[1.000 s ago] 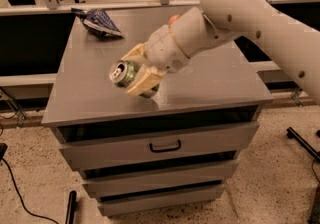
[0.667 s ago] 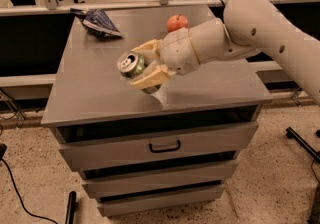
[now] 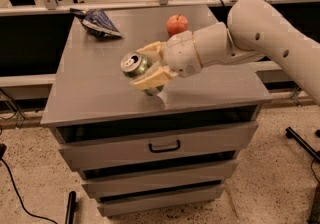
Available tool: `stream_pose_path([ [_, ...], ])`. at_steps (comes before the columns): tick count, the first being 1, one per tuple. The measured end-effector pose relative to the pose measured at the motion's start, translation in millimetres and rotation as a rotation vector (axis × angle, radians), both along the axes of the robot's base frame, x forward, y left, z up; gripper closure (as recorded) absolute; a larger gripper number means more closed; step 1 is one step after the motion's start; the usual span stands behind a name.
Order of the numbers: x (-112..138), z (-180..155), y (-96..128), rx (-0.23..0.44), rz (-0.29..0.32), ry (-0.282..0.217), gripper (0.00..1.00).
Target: Place green can upright
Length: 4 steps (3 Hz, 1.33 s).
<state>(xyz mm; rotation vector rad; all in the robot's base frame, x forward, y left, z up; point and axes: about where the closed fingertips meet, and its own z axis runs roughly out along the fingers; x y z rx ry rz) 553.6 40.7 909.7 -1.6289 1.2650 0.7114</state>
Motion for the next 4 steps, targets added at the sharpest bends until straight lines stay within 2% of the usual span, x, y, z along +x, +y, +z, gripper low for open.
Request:
stream_pose_path([
  [2, 9, -4, 5, 0.059, -0.038, 0.048, 1.00],
  [3, 13, -6, 7, 0.114, -0.038, 0.078, 1.00],
  [4, 19, -8, 9, 0.197, -0.024, 0.119, 1.00],
])
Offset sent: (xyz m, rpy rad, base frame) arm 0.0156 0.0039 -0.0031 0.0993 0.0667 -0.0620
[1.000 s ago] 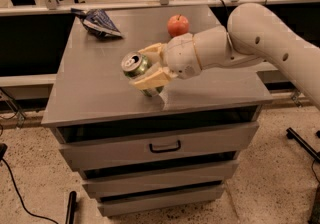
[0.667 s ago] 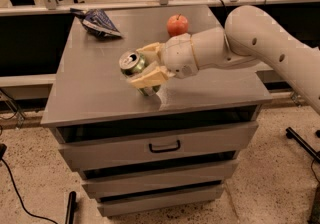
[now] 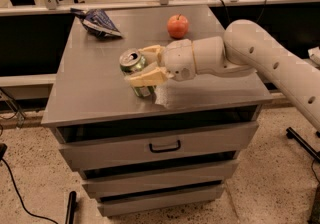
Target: Place green can upright
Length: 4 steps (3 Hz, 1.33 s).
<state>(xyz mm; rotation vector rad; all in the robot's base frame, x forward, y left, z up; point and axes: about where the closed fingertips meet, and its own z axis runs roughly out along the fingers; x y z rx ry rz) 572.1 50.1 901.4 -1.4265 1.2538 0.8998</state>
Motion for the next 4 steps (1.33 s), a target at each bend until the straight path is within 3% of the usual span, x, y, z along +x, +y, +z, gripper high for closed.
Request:
stream_pose_path([
  [2, 3.6, -2.0, 6.2, 0.151, 0.030, 0.071, 1.00],
  [3, 3.2, -0.7, 5.4, 0.149, 0.036, 0.075, 0.82],
  [4, 1.7, 1.2, 0.9, 0.135, 0.034, 0.066, 0.58],
])
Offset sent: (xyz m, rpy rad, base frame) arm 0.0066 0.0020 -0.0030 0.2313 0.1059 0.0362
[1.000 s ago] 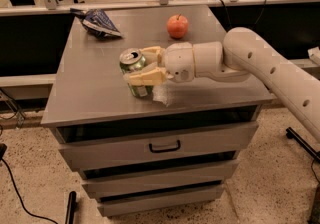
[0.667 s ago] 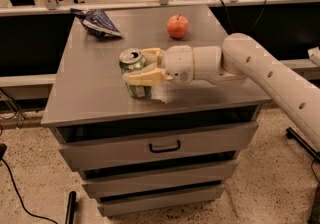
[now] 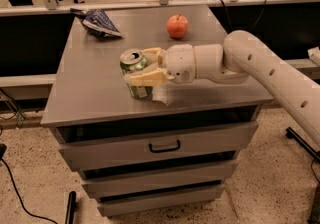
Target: Place green can upright
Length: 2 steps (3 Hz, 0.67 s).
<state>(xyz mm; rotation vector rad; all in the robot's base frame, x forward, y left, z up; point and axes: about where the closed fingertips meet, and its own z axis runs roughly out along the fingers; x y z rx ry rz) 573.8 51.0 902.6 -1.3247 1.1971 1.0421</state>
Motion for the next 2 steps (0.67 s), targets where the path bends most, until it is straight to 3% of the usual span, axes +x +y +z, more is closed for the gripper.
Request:
stream_pose_path([
  [2, 0.8, -0.9, -11.3, 0.001, -0.027, -0.005, 0.12],
])
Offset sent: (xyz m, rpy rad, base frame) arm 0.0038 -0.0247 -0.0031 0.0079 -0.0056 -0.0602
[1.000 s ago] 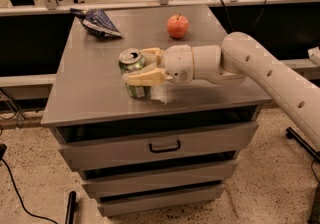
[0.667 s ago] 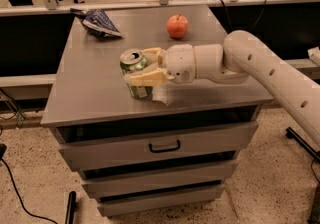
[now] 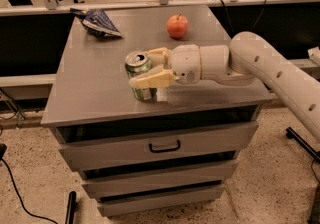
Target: Place green can upright
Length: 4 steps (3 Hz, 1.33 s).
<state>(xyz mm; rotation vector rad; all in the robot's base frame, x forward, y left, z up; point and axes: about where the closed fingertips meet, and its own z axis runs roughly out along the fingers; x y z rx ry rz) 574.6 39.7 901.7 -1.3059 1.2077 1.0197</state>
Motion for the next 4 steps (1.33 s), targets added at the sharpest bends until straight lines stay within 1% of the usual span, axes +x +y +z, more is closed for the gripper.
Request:
stream_pose_path([
  [1, 1, -1, -5, -0.002, -0.016, 0.000, 0.00],
  [2, 2, -2, -13, -0.027, -0.039, -0.005, 0.00],
  [3, 1, 2, -30, -0.085, -0.072, -0.013, 0.00],
  [4, -7, 17, -57, -0.149, -0.119, -0.032, 0.00],
])
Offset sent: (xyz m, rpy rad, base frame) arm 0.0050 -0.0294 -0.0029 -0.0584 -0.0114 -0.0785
